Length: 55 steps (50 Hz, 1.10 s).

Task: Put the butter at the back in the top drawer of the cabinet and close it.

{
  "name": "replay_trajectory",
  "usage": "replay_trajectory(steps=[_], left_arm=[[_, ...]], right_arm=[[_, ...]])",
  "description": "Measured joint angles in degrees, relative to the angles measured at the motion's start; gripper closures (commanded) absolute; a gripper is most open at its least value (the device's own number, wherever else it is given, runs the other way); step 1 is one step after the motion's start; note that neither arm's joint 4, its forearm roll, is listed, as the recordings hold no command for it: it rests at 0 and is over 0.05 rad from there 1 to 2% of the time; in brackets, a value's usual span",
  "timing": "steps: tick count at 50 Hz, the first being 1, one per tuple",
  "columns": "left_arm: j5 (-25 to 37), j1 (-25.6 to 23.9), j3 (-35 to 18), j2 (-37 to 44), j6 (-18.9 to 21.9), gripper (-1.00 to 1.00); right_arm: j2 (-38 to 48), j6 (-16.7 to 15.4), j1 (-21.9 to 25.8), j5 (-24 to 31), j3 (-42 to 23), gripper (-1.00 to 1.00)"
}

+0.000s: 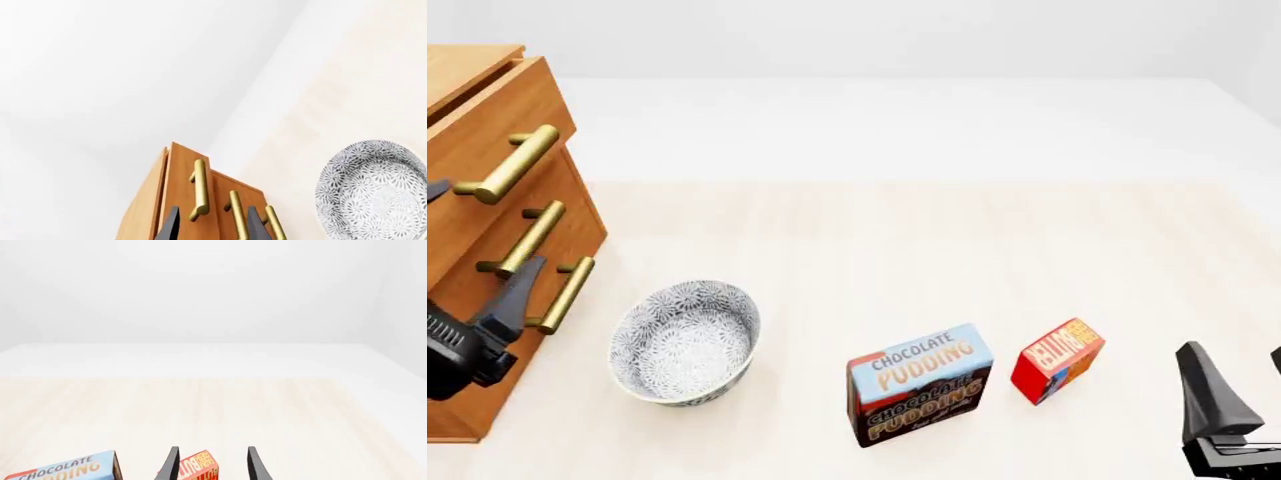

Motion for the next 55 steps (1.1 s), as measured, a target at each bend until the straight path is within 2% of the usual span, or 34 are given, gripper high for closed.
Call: replay_trajectory(steps=[26, 55], left_arm=[[-4.4, 0.5, 0.9, 3.4, 10.1, -1.00], [-10.1, 3.2, 1.6, 8.5, 15.5, -1.00]], right_arm=[[0.0, 0.0, 0.0, 0.0, 0.0, -1.00], [0.0, 0.0, 0.0, 0.0, 0.0, -1.00]])
